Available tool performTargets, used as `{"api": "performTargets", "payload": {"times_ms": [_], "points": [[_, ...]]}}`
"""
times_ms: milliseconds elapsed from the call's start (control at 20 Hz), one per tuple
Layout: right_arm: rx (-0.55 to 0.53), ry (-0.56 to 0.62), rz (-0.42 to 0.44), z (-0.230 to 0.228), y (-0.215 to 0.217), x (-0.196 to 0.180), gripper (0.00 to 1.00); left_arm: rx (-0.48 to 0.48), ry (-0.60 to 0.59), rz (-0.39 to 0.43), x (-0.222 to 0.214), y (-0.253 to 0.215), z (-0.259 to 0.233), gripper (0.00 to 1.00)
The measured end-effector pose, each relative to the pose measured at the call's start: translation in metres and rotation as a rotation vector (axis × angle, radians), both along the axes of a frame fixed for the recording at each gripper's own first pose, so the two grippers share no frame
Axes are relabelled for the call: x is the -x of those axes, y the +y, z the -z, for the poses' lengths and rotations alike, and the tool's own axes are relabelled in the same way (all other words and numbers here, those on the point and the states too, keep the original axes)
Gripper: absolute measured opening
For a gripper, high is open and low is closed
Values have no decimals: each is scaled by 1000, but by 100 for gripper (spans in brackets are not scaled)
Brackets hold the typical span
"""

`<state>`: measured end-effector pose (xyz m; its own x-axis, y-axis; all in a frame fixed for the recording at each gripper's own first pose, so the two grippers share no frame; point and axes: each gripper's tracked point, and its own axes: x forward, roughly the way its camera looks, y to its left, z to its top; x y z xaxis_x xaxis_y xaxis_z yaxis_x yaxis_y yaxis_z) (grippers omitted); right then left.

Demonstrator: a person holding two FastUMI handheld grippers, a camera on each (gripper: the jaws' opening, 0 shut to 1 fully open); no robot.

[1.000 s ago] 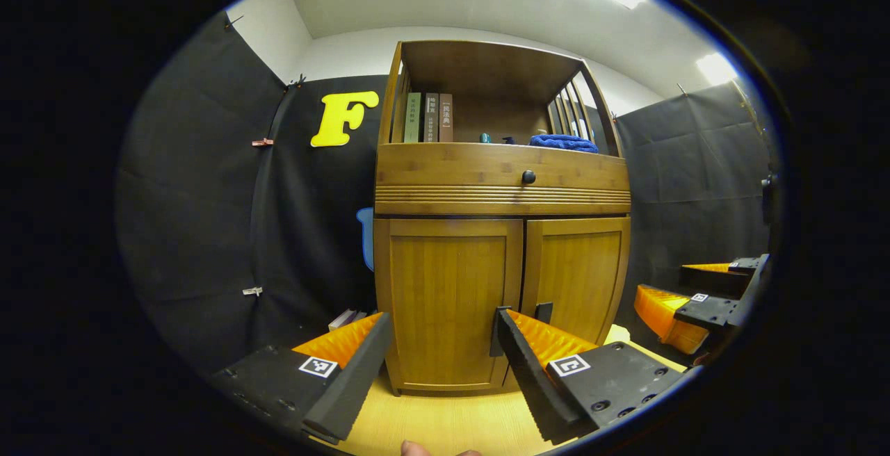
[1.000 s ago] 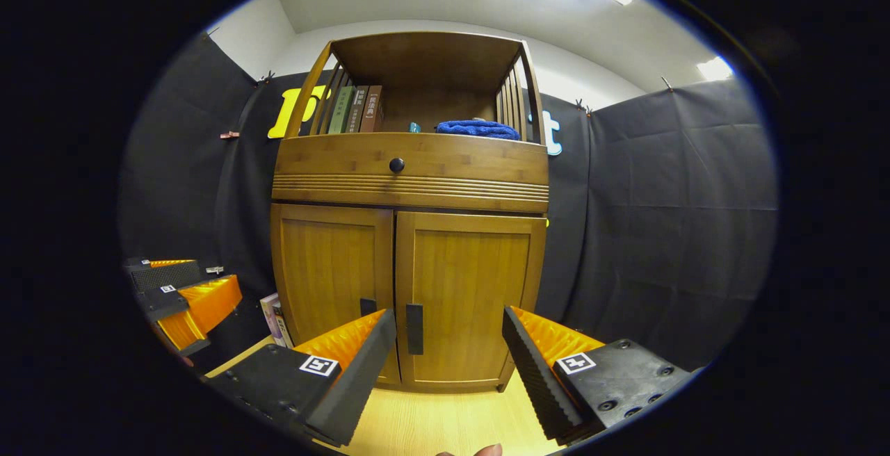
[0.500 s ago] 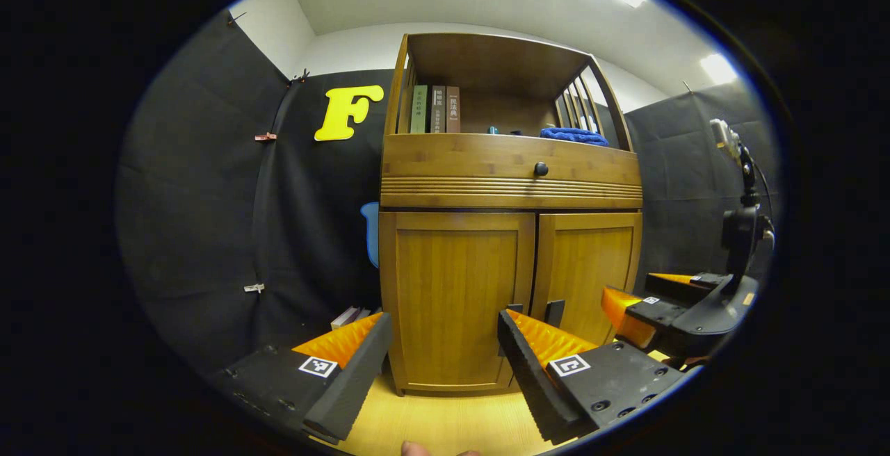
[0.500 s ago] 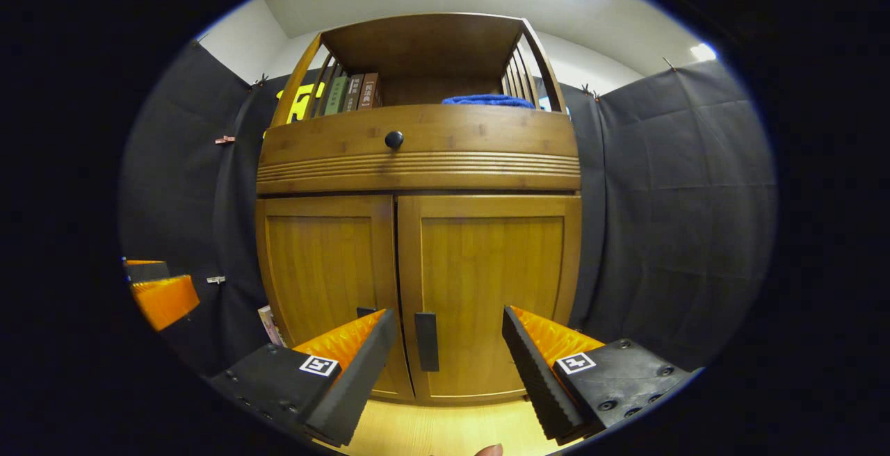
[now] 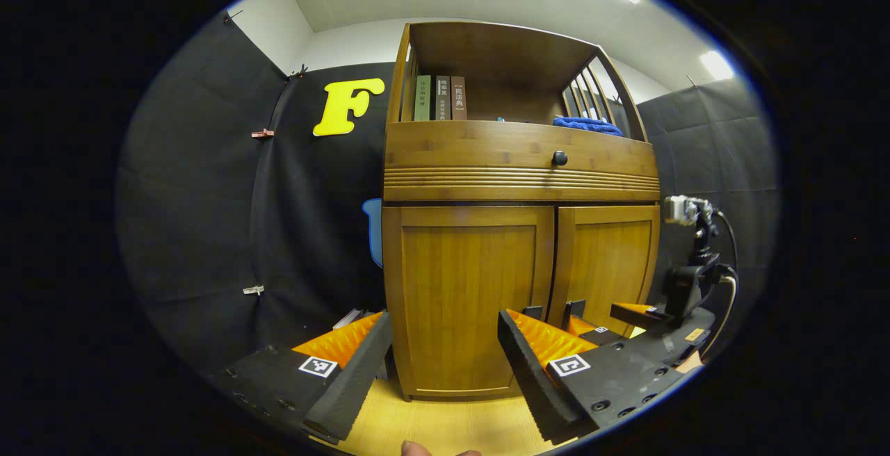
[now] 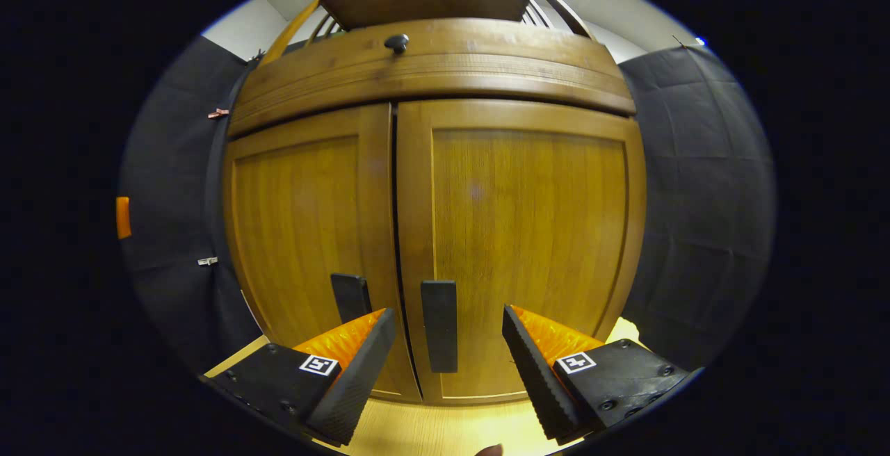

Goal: Open the right door of the double-door shoe cabinet with the right hand, and open the left door with the left hand.

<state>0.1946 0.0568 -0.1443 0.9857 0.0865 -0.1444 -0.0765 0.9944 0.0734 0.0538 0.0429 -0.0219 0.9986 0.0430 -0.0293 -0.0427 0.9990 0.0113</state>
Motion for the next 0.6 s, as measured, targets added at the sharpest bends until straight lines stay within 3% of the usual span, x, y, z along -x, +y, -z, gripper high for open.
{"api": "performTargets", "payload": {"times_ms": [150,250,300,400,450,500,550,600], "points": [[-1,32,9,23,1,-21,95,-4,8,-13,-1,9,4,95],[-8,26,14,25,2,-31,79,-20,14,-20,-4,15,8,95],[-17,18,14,23,6,-36,60,-23,18,-21,-3,18,9,95],[-10,8,20,20,11,-37,61,-18,21,-21,-4,22,10,96],[5,8,23,25,14,-42,43,-15,20,-22,-4,23,8,96],[24,13,30,26,13,-38,34,-14,19,-21,-3,24,8,95],[28,18,41,28,12,-45,40,-14,17,-20,-3,25,7,94],[20,10,43,27,12,-44,34,-15,15,-17,-2,25,7,93]]}}
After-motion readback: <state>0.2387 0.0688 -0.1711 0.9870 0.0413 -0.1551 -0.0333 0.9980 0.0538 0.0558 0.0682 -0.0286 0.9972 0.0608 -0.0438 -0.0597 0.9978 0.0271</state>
